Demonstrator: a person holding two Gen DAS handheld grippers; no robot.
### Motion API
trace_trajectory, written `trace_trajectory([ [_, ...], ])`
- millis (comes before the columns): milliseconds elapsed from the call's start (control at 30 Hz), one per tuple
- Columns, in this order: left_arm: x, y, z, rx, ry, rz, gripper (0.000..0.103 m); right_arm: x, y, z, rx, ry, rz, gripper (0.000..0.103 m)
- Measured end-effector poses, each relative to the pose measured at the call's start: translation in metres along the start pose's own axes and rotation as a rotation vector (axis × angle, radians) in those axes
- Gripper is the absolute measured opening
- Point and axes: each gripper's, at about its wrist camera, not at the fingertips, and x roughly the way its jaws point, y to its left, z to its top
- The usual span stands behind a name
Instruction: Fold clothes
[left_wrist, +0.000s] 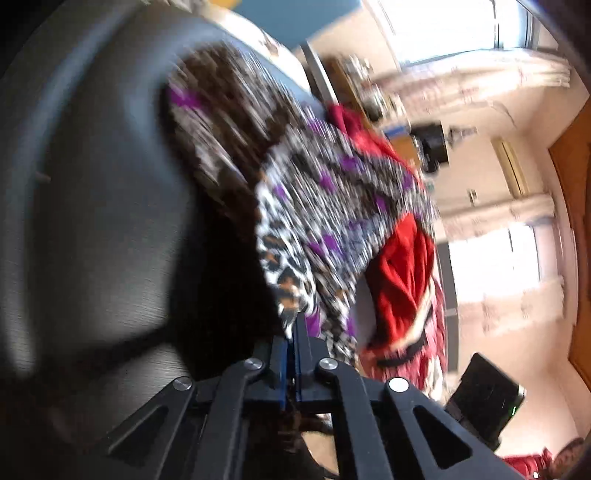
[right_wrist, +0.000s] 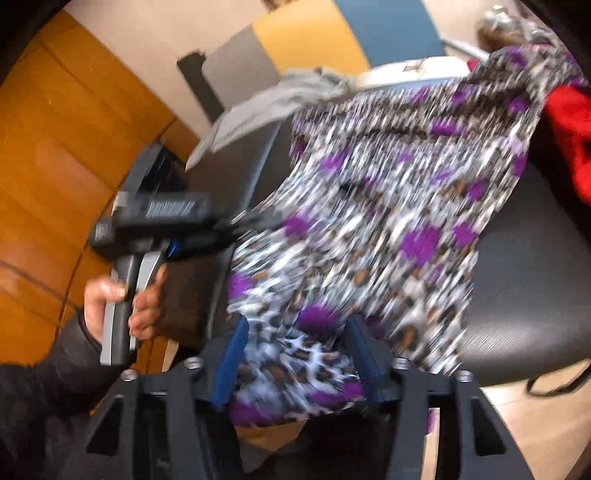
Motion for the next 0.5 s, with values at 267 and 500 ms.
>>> trace_trajectory([
  [267, -0.128, 0.041, 0.018, -0.031, -0.237, 0.038, 0.0, 0.05, -0.01, 0.12, -0.061, -0.052, -0.18, 0.057],
  [500, -0.204, 0.072, 0.015, -0.043, -0.334, 0.116, 0.0, 0.165, -0.03, 0.162, -0.042, 0.194, -0.28, 0.045],
])
